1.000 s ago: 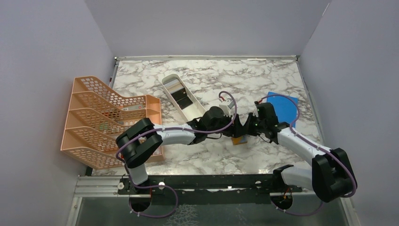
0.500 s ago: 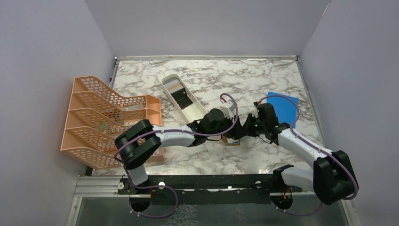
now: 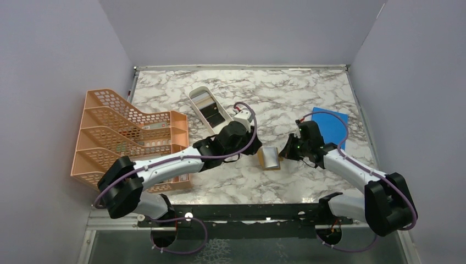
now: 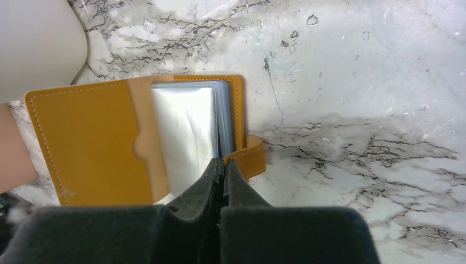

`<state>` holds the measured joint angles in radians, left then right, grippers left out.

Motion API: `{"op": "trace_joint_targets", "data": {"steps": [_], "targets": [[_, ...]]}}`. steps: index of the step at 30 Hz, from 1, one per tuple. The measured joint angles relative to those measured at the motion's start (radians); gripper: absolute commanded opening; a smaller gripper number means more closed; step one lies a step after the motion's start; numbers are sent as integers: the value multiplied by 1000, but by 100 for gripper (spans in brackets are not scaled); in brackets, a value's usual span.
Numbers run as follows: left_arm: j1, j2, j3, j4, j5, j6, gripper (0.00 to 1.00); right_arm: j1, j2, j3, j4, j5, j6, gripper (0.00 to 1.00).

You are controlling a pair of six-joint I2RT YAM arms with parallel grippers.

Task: Put the credit cards into the card holder
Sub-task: Turn over the card slot in the card holder, then close the card holder at the center of the board.

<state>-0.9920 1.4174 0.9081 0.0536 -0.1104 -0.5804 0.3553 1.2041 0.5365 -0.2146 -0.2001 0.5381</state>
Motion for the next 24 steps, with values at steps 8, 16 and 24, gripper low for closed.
{"op": "trace_joint_targets", "data": {"steps": [8,16,24], "targets": [[24,-27,-54,-116,-62,6,0,0,-3,0,-4,7,-7,1],[26,137,-26,-102,-19,32,0,0,-46,0,-22,9,-8,1],[29,316,132,-61,91,48,1,0,-68,0,-51,16,-12,1]]}}
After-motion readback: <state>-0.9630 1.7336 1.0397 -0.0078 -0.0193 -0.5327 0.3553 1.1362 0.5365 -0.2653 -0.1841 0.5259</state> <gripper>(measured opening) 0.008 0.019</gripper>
